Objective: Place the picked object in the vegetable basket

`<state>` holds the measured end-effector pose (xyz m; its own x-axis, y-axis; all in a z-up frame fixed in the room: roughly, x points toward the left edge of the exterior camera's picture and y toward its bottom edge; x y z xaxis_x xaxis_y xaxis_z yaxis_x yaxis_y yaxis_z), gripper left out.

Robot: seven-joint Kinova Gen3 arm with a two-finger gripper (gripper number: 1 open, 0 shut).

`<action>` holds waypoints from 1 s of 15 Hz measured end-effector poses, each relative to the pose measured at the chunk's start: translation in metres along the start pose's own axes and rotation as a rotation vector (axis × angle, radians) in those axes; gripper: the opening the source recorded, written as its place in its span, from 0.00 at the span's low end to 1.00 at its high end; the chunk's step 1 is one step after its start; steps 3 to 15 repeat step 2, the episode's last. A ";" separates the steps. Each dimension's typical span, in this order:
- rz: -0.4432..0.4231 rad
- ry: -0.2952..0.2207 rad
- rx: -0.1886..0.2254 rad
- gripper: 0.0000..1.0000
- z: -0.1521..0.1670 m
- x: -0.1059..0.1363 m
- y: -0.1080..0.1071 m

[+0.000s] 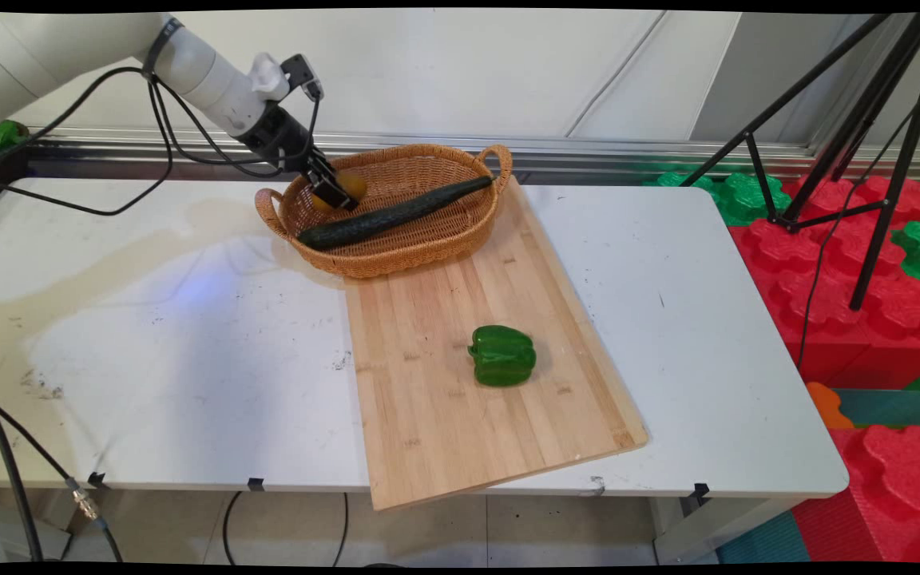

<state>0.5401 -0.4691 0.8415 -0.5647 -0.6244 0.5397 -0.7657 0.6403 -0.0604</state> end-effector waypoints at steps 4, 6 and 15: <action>-0.002 -0.002 0.000 1.00 0.006 0.000 -0.003; -0.002 -0.002 0.000 1.00 0.006 0.000 -0.003; -0.002 -0.002 0.000 1.00 0.006 0.000 -0.003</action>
